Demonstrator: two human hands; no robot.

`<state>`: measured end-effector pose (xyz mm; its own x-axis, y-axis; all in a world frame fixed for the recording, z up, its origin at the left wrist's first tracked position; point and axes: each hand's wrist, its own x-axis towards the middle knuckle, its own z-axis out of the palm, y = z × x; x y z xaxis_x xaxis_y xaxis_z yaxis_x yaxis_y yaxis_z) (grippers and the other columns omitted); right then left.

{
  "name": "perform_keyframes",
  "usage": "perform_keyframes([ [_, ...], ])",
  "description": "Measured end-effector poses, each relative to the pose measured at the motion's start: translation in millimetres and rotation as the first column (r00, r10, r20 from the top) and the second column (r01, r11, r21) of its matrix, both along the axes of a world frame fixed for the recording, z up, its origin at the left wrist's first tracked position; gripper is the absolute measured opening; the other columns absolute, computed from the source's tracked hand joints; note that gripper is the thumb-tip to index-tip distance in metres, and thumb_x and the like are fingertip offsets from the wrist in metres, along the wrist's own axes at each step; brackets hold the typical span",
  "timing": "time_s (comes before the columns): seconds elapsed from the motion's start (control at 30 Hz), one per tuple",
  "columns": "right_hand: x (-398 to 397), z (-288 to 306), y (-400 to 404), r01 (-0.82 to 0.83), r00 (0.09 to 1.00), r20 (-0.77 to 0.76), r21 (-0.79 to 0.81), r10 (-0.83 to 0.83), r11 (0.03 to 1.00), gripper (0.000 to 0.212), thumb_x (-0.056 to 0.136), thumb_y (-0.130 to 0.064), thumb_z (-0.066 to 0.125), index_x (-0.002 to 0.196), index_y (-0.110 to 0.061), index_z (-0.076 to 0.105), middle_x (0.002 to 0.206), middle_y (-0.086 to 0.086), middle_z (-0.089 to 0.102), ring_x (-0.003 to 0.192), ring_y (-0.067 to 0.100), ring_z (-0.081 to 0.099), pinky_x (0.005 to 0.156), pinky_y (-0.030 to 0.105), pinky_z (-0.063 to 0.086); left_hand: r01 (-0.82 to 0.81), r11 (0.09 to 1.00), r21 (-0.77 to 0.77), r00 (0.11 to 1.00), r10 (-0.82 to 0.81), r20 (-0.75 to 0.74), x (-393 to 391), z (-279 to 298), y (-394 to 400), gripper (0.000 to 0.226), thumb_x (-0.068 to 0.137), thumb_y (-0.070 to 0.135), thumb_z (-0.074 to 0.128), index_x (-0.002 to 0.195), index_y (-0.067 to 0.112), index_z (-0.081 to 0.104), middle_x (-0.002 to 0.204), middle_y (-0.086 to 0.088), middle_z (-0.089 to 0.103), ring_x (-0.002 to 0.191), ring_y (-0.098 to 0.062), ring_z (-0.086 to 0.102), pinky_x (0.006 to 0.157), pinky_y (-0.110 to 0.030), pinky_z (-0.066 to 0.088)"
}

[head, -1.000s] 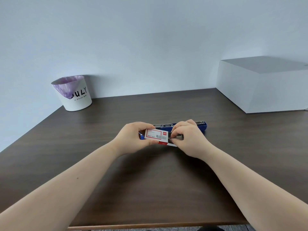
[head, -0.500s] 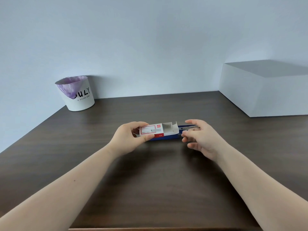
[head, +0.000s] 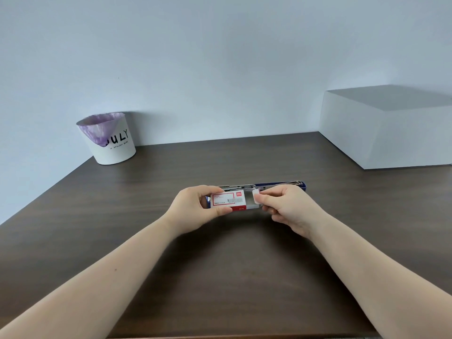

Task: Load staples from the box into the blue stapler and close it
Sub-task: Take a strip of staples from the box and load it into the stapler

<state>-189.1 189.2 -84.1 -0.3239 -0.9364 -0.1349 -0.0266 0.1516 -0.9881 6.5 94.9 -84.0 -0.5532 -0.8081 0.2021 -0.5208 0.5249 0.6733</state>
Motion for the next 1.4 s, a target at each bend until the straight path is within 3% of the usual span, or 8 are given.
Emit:
perform_keyframes([
  [0.2, 6, -4, -3, 0.008, 0.987, -0.158, -0.055, -0.017, 0.998, 0.018, 0.092, -0.015, 0.058, 0.1, -0.004, 0.071, 0.064, 0.006, 0.06, 0.05, 0.009, 0.045, 0.039, 0.014, 0.035, 0.041, 0.998, 0.037, 0.999, -0.039, -0.032, -5, -4, 3, 0.048, 0.065, 0.035, 0.08, 0.109, 0.024, 0.065, 0.102, 0.002, 0.073, 0.09, -0.016, 0.07, 0.094, -0.037, 0.053],
  [0.57, 8, -7, -5, 0.058, 0.964, -0.256, -0.057, -0.071, 0.997, 0.013, 0.086, -0.014, 0.064, 0.089, -0.006, 0.074, 0.061, 0.007, 0.064, 0.044, 0.01, 0.048, 0.037, 0.015, 0.037, 0.055, 0.997, 0.06, 0.998, -0.054, -0.023, -6, -11, 3, 0.047, 0.067, 0.034, 0.079, 0.11, 0.022, 0.065, 0.102, 0.0, 0.073, 0.09, -0.014, 0.07, 0.092, -0.036, 0.054],
  [0.73, 10, -5, -3, 0.024, 0.978, -0.199, -0.166, -0.058, 0.986, 0.015, 0.088, -0.015, 0.063, 0.085, -0.005, 0.074, 0.063, 0.007, 0.064, 0.048, 0.011, 0.048, 0.039, 0.016, 0.036, 0.048, 0.996, 0.07, 0.998, -0.045, -0.05, -8, -10, 4, 0.043, 0.07, 0.034, 0.077, 0.11, 0.021, 0.066, 0.104, 0.002, 0.072, 0.091, -0.015, 0.069, 0.093, -0.037, 0.053],
  [1.0, 4, -5, -1, -0.068, 0.941, -0.336, -0.069, 0.041, 0.995, 0.018, 0.09, -0.024, 0.061, 0.081, -0.015, 0.074, 0.053, -0.006, 0.057, 0.045, 0.006, 0.041, 0.043, 0.016, 0.033, 0.055, 0.996, 0.07, 0.998, -0.054, -0.022, -4, -9, 5, 0.041, 0.071, 0.036, 0.075, 0.109, 0.022, 0.068, 0.104, 0.003, 0.072, 0.092, -0.015, 0.068, 0.092, -0.032, 0.053],
  [1.1, 0, -4, -2, 0.008, 0.957, -0.287, -0.097, -0.036, 0.995, 0.021, 0.092, -0.025, 0.056, 0.089, -0.015, 0.074, 0.044, -0.016, 0.052, 0.049, 0.003, 0.038, 0.05, 0.016, 0.028, 0.101, 0.993, 0.058, 0.995, -0.102, 0.016, -3, -10, 5, 0.039, 0.07, 0.041, 0.075, 0.106, 0.027, 0.068, 0.099, 0.008, 0.072, 0.082, -0.009, 0.066, 0.083, -0.027, 0.053],
  [1.2, -7, 2, -2, 0.067, 0.99, -0.12, -0.017, -0.069, 0.998, 0.026, 0.095, -0.032, 0.05, 0.098, -0.015, 0.07, 0.062, -0.006, 0.041, 0.051, 0.009, 0.03, 0.046, 0.02, 0.028, 0.153, 0.987, -0.057, 0.983, -0.146, 0.109, -2, -9, 9, 0.038, 0.07, 0.043, 0.074, 0.104, 0.026, 0.07, 0.092, 0.016, 0.064, 0.074, 0.008, 0.056, 0.07, -0.007, 0.04],
  [1.27, -10, 7, 1, 0.014, 1.0, 0.022, 0.06, -0.015, 0.998, 0.027, 0.096, -0.031, 0.048, 0.103, -0.012, 0.066, 0.064, -0.003, 0.034, 0.048, 0.008, 0.026, 0.039, 0.018, 0.027, 0.18, 0.979, -0.094, 0.977, -0.166, 0.138, -2, -7, 10, 0.04, 0.07, 0.042, 0.075, 0.106, 0.025, 0.069, 0.093, 0.016, 0.058, 0.075, 0.014, 0.052, 0.067, -0.002, 0.036],
  [1.4, -10, 10, 4, -0.131, 0.988, 0.1, 0.11, 0.12, 0.985, 0.013, 0.094, -0.016, 0.056, 0.101, -0.01, 0.065, 0.063, -0.004, 0.034, 0.046, 0.005, 0.026, 0.036, 0.014, 0.026, 0.174, 0.979, -0.11, 0.975, -0.156, 0.158, -1, -9, 6, 0.056, 0.066, 0.046, 0.076, 0.116, 0.025, 0.062, 0.101, 0.012, 0.061, 0.078, 0.006, 0.052, 0.072, -0.003, 0.037],
])
